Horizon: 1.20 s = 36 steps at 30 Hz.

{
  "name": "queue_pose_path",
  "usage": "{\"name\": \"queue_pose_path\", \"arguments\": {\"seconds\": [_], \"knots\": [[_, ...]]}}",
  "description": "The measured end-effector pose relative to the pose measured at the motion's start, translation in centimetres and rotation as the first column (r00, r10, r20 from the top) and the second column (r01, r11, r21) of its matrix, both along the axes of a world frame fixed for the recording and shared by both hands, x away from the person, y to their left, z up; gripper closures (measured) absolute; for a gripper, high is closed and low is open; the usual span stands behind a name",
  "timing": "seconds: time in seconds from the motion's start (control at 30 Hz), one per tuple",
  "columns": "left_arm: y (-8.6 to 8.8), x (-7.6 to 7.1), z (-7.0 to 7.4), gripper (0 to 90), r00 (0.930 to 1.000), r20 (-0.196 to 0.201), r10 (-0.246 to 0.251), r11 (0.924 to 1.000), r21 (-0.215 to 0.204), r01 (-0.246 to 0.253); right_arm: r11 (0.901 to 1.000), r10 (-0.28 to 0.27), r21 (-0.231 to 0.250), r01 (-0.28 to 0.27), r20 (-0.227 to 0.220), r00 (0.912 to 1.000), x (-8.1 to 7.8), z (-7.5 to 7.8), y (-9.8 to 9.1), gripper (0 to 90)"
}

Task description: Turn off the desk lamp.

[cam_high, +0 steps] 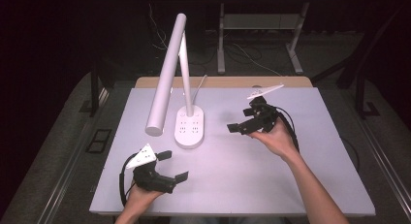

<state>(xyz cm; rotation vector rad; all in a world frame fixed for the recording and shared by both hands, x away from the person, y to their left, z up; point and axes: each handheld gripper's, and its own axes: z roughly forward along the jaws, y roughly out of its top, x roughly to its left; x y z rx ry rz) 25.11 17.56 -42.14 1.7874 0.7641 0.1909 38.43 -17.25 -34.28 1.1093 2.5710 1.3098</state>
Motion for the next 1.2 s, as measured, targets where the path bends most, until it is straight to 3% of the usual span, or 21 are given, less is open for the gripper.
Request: {"name": "queue_pose_path", "arguments": {"seconds": [0.07,0.2,1.0,1.03,1.17,1.2], "knots": [[0.0,0.0,0.0,0.0,1.0000,0.000,-0.001,1.0000,-0.001,0.001,1.0000,0.006,0.007,-0.006,0.006,1.0000,0.4,0.0,0.4,6.9],[0.0,0.0,0.0,0.0,1.0000,0.000,-0.002,1.0000,-0.003,0.002,0.9995,0.002,0.032,-0.002,-0.005,1.0000,1.4,-0.2,1.4,6.9],[0.3,-0.1,0.1,0.0,1.0000,0.006,-0.004,1.0000,-0.004,0.004,0.9995,0.024,0.021,-0.024,-0.011,0.9997,5.6,0.2,6.4,7.0],[0.3,0.0,0.1,0.0,1.0000,0.006,-0.003,1.0000,-0.005,0.003,0.9992,0.035,0.023,-0.034,-0.013,0.9993,6.0,0.1,6.7,16.2],[0.3,-0.1,0.1,0.0,1.0000,0.004,0.001,0.9999,-0.017,-0.001,0.9984,0.040,0.041,-0.039,-0.016,0.9991,6.7,-0.3,7.1,25.0],[0.3,-0.1,0.1,0.0,1.0000,0.004,0.001,0.9999,-0.016,-0.001,0.9980,0.045,0.045,-0.044,-0.018,0.9988,6.9,-0.4,7.1,30.9]]}}
